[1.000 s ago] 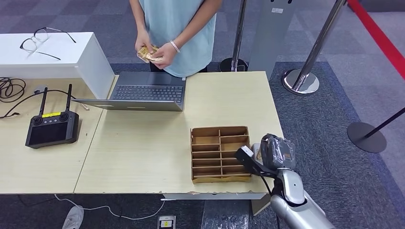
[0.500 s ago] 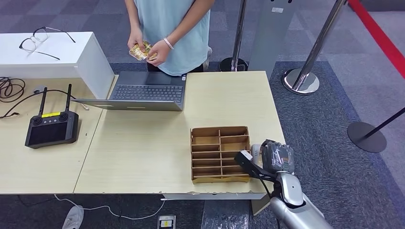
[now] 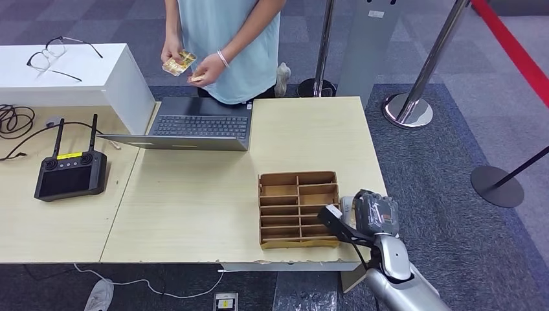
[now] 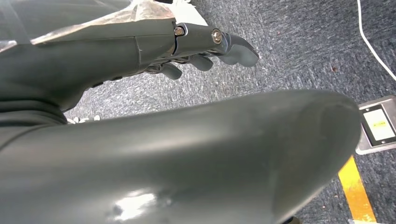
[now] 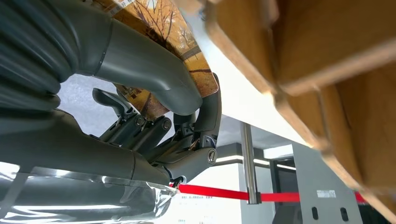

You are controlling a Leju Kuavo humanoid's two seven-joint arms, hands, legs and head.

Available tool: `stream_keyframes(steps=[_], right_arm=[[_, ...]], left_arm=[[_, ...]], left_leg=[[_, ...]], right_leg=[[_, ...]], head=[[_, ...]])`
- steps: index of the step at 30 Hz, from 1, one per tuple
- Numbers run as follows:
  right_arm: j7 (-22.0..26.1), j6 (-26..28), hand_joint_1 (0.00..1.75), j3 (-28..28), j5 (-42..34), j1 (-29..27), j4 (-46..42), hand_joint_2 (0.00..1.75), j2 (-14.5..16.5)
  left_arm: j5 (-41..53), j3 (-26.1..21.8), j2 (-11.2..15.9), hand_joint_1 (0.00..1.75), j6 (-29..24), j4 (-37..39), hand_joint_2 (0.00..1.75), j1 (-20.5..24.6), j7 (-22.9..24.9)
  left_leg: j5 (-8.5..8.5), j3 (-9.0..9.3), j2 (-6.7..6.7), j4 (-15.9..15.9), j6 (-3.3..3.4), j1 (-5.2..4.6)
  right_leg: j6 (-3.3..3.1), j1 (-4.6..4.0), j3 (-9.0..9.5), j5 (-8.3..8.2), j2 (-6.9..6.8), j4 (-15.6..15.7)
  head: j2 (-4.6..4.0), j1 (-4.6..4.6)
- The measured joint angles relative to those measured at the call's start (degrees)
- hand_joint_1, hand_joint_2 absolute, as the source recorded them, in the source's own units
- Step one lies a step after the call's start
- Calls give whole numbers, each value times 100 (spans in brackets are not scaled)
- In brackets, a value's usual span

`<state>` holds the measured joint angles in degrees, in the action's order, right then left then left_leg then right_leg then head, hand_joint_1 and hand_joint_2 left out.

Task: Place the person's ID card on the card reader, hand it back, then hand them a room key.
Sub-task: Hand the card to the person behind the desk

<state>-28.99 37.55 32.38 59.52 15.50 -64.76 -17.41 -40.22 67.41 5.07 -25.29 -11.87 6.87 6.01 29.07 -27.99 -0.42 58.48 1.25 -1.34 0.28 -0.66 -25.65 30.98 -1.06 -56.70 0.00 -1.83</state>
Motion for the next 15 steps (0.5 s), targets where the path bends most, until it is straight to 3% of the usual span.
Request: stream_keyframes(steps=[15], right_arm=[[-98,-158,175,1,231,102,-874,175,-87]], left_arm=[[-15,-1,0,0,0,0,0,-3,-15]], left_leg=[[0,-1,-1,0,0,0]], right_leg=[[0,0,-1,0,0,0]], head=[[0,0]])
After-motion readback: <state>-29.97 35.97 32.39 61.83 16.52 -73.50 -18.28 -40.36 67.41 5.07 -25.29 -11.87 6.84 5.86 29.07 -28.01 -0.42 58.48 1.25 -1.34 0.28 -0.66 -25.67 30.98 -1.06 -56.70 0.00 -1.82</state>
